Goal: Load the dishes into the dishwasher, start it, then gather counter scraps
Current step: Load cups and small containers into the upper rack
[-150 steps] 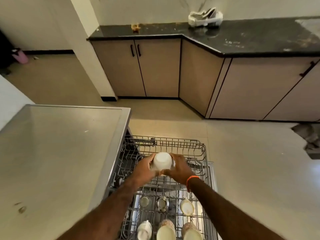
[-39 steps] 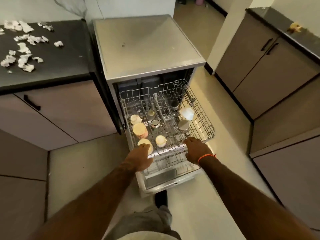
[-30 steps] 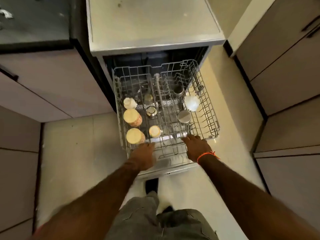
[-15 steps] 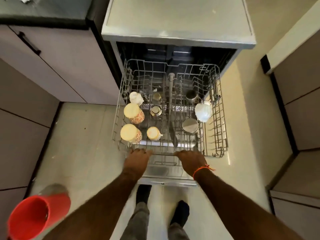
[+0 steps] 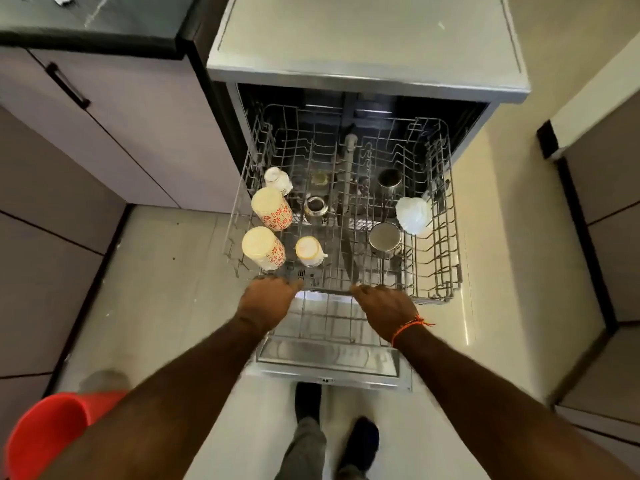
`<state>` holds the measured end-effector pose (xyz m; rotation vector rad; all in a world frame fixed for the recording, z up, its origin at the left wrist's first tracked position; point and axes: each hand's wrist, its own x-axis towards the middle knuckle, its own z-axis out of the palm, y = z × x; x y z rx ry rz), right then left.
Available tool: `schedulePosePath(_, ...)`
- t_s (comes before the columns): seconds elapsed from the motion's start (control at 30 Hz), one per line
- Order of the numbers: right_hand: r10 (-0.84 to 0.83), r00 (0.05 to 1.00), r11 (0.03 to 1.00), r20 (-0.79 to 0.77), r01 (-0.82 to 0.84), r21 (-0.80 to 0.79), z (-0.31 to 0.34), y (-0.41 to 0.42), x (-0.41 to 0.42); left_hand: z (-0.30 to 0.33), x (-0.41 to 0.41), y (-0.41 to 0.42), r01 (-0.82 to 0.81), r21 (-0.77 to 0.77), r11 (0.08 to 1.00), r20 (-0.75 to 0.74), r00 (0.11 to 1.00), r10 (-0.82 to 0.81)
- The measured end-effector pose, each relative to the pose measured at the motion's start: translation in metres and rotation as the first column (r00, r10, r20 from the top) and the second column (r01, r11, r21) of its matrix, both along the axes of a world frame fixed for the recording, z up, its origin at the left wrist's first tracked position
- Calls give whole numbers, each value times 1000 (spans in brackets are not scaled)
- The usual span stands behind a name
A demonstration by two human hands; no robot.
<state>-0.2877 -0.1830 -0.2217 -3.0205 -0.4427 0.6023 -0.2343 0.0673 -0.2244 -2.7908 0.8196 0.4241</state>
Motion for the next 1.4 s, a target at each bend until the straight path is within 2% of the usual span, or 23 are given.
schedulePosePath(0.27,-86,992,996,88,86,12,3,-12,98,3,107,-20,7,11,1000,-26,1000,-7)
schedulePosePath(0.5,-125,966,990,225,136,-32,-7,-39,208,-1,219,-48,119,76,990,120,985,-127)
schedulePosePath(0.67,-109,952,993,285,117,-9,-23,-48,260,-11,282,-51,106,42,993,175,978,-112)
schedulePosePath(0.9,-123,936,992,329,109,60,-27,-67,310,-21,331,-64,127,-8,992,235,964,-122)
schedulePosePath(1.1,-218,923,972,317,175,156,-28,-75,358,-31,376,-79,43,-101,994,232,972,-18)
schedulePosePath(1.3,-266,901,961,344,221,164,-56,-79,366,-57,374,-81,-6,-255,967,232,970,67)
schedulePosePath(1.4,-291,908,957,303,279,84,-55,-75,359,-67,349,-84,-63,-282,957,196,973,122)
